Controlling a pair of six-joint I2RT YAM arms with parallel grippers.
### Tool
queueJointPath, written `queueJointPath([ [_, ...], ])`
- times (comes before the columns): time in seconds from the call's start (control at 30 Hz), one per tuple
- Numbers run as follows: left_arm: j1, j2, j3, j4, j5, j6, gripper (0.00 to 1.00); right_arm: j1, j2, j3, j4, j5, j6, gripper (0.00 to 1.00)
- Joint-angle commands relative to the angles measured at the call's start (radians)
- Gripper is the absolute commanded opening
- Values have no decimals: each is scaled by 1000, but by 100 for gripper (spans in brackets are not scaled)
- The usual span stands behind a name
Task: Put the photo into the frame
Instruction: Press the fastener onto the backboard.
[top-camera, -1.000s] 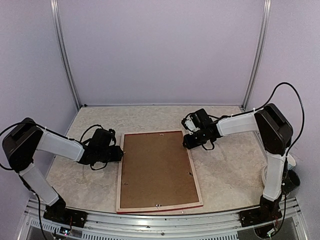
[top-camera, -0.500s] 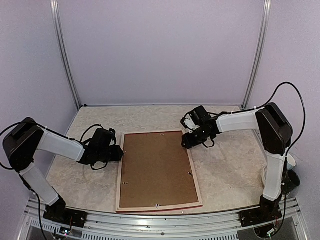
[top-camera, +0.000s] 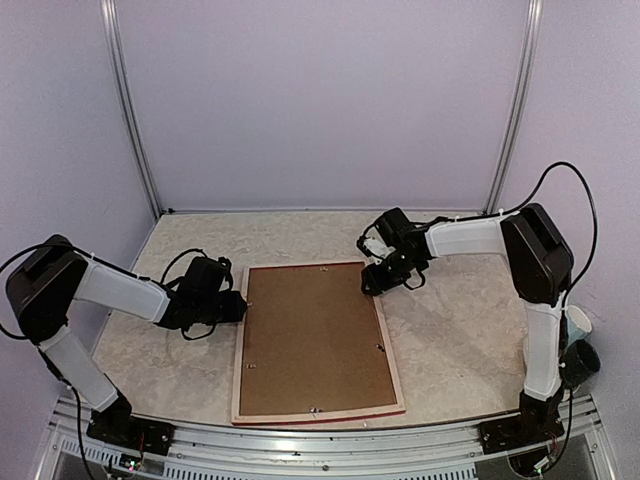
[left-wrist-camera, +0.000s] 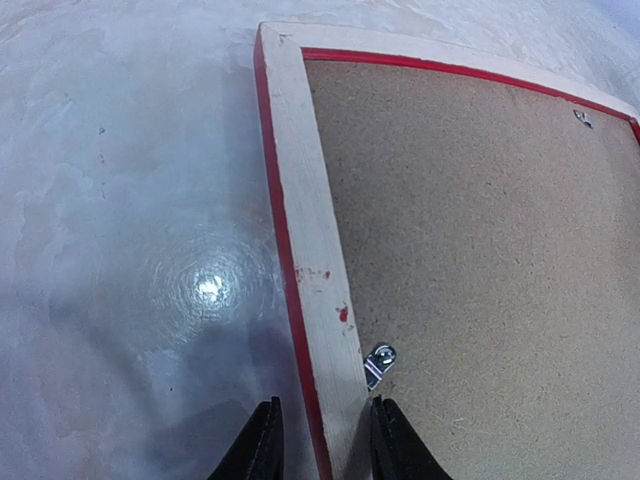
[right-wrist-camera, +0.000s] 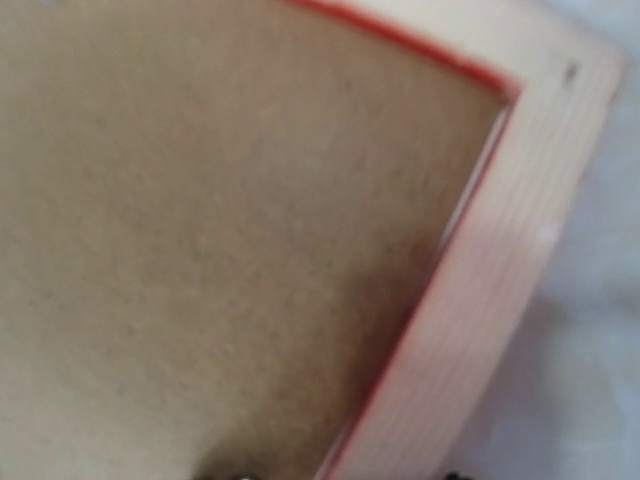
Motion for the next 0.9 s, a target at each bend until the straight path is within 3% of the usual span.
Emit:
queueJointPath([
  [0.0,5,40,-3,-93,-29,15,31,-8,42,34,-60,-35,-29,51],
  [0.43,6,49,0,-97,-36,17,30,-7,31,31,-77,10,-40,38],
  [0.63,6,56,2,-97,-38,17,29,-7,21,31,-87,29,-49,29],
  [0.73,6,56,2,-97,-41,17,29,-5,25,30,-87,37,-52,17],
  [0.87,6,56,2,-97,-42,15,29,-2,26,30,-82,37,-49,18],
])
